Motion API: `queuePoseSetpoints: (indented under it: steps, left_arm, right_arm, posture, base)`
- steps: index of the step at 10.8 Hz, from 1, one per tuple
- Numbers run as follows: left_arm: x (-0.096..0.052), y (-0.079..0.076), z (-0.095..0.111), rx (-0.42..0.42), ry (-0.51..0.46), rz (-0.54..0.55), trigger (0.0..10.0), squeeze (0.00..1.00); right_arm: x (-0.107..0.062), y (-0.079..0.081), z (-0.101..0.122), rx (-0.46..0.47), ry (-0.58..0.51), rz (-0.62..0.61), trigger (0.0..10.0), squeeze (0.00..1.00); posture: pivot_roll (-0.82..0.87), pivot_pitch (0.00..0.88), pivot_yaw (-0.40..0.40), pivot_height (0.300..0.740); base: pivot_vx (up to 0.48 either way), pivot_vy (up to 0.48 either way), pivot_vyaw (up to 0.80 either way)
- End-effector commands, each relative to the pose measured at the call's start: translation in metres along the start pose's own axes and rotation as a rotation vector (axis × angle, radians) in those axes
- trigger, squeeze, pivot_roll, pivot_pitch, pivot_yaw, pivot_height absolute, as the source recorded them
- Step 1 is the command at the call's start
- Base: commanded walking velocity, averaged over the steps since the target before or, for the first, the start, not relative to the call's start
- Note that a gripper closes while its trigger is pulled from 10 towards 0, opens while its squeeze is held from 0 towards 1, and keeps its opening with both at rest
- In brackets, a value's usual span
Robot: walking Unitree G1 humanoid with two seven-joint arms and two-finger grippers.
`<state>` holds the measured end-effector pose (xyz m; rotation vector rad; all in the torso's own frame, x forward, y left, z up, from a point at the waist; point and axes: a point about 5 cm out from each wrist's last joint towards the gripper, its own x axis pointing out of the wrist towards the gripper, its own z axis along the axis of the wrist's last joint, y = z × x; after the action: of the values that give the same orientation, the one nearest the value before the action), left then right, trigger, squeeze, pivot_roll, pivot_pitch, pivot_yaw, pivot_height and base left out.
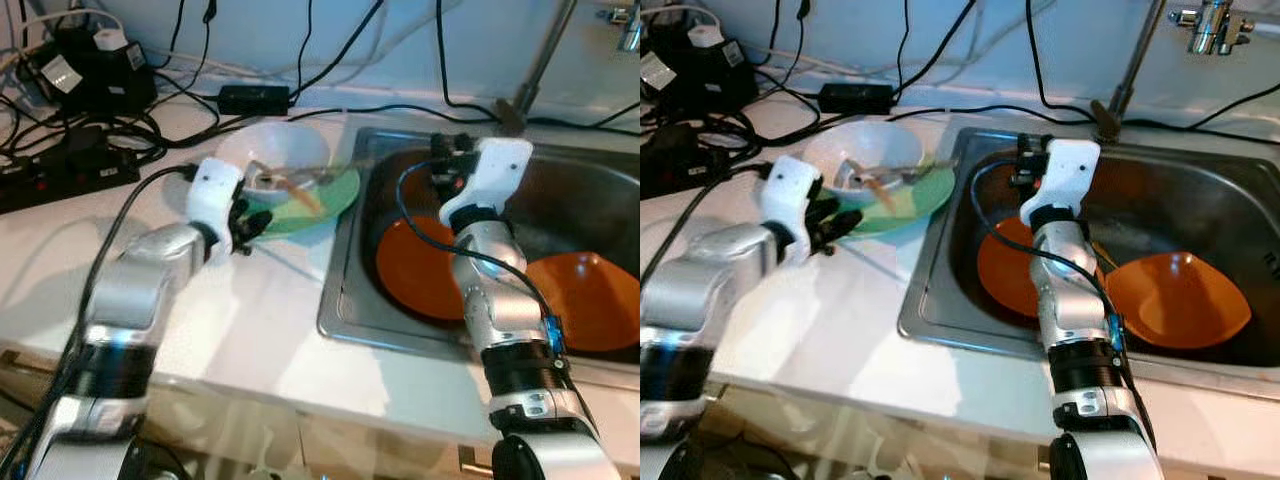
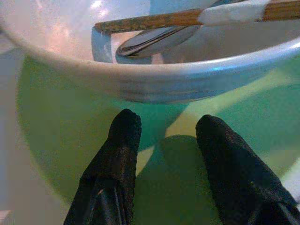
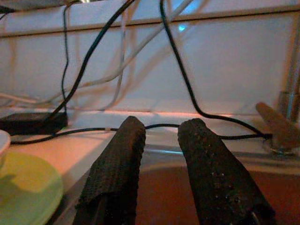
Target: Kitchen organization
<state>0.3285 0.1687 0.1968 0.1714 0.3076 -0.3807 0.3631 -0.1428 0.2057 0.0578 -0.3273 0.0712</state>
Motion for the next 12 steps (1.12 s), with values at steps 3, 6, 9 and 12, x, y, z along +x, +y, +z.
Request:
queuePoseSetpoints:
  steps: [3, 6, 9, 12]
  left_arm:
    - [-0.032, -0.003, -0.019, -0.029, 0.099, 0.025, 10.0, 0.0]
    - [-0.066, -0.012, -0.025, -0.048, 0.128, 0.055, 10.0, 0.0]
    - [-0.09, -0.03, -0.024, -0.045, 0.12, 0.033, 10.0, 0.0]
    - [-0.102, -0.034, -0.015, -0.014, 0.085, 0.035, 10.0, 0.0]
  right_arm:
    - [0.01, 0.001, 0.006, 0.006, -0.018, 0.011, 10.0, 0.0]
    - [0.015, 0.003, 0.004, 0.008, -0.015, 0.027, 10.0, 0.0]
    - [0.021, 0.004, 0.004, 0.009, -0.014, 0.04, 10.0, 0.0]
    - [0.026, 0.008, 0.005, 0.014, -0.014, 0.054, 10.0, 0.0]
  posture:
    - [0.31, 0.1, -0.044, 0.74]
    - [0.34, 0.102, -0.07, 0.74]
    - [0.37, 0.11, -0.1, 0.74]
    - [0.38, 0.106, -0.117, 0.74]
  base:
    - [0.0, 0.0, 0.0]
    - [0.0, 0.0, 0.0]
    - [0.0, 0.0, 0.0]
    - [0.0, 0.0, 0.0]
